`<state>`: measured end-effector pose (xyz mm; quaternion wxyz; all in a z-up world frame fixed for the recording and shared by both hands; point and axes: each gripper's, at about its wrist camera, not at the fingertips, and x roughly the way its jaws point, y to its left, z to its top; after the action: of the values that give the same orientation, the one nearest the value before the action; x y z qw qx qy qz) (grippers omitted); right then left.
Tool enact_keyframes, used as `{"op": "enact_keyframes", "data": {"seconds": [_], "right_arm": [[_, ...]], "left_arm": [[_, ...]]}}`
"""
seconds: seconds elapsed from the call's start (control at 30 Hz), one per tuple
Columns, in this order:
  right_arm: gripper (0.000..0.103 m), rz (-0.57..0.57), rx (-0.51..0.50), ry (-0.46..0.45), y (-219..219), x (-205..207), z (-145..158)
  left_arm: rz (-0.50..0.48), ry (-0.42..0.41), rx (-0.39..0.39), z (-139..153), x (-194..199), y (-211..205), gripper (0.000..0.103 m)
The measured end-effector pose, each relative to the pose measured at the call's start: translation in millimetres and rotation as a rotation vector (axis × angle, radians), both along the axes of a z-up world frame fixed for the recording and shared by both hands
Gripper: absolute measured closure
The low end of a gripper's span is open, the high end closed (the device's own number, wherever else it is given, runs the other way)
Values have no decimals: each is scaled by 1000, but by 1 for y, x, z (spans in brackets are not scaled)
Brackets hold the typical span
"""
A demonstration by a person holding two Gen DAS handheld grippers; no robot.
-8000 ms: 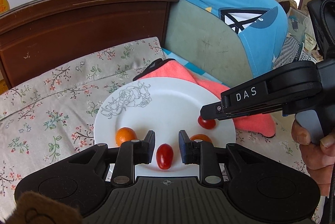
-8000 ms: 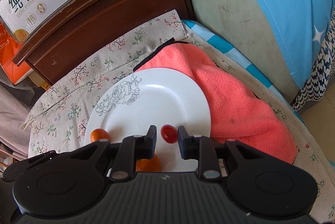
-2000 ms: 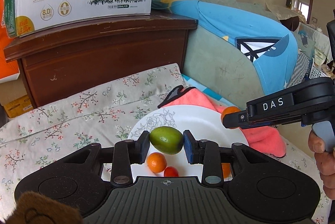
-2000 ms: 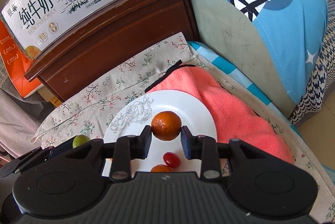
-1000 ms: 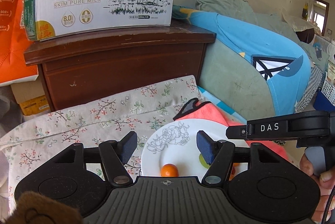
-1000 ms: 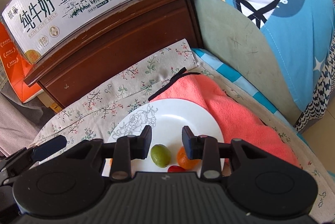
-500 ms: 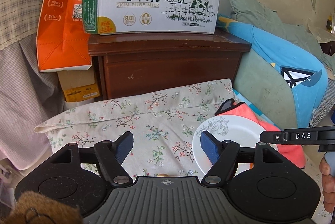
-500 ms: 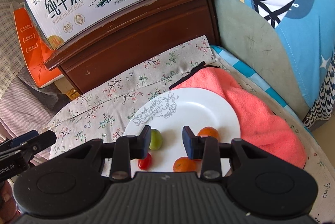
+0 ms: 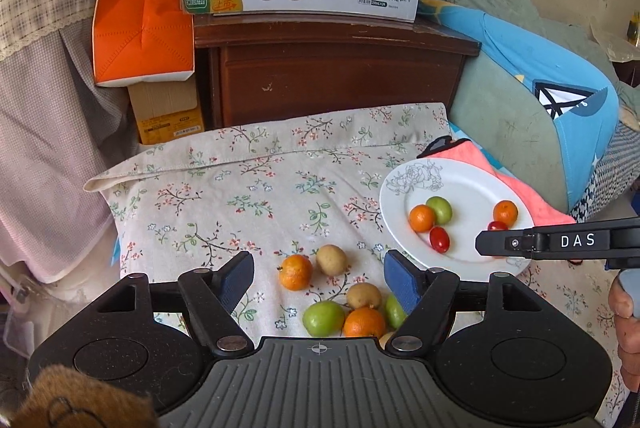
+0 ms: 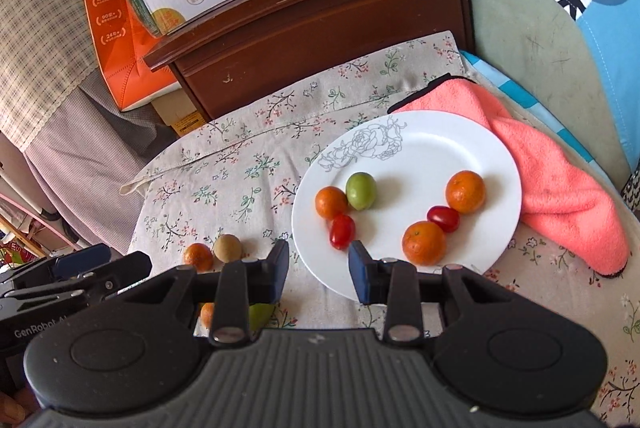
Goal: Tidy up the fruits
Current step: 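Withdraw both open tools from the plate back to the fruit cluster, then move the left tool onto a green fruit while the right tool reaches another green fruit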
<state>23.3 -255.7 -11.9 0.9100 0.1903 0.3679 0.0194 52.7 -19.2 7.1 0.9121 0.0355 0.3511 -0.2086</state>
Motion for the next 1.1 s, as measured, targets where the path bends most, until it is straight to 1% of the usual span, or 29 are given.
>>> {"op": "enact_keyframes", "data": {"seconds": [0.17, 0.33, 0.4, 0.5, 0.7, 0.8, 0.93, 1.0, 1.1], "right_arm": [[69, 42, 12, 32, 13, -3, -11], [69, 99, 20, 54, 27, -3, -20], [69, 117, 17, 57, 31, -2, -22], [69, 145, 23, 60, 36, -1, -25], [69, 178, 19, 65, 44, 2, -28], [69, 186, 6, 71, 47, 4, -30], [69, 190, -3, 81, 50, 9, -35], [69, 190, -9, 84, 51, 12, -37], [69, 191, -18, 92, 54, 15, -41]], "left_arm": [[-58, 36, 32, -13, -13, -2, 31], [-148, 44, 83, -25, -24, -11, 30], [-171, 42, 104, -30, -27, -13, 30], [-195, 58, 113, -35, -29, -15, 30], [-233, 67, 152, -47, -35, -23, 30], [-246, 56, 167, -51, -37, -27, 30], [-241, 47, 183, -56, -36, -30, 31], [-238, 52, 181, -58, -35, -30, 34], [-228, 55, 179, -62, -33, -31, 34]]}}
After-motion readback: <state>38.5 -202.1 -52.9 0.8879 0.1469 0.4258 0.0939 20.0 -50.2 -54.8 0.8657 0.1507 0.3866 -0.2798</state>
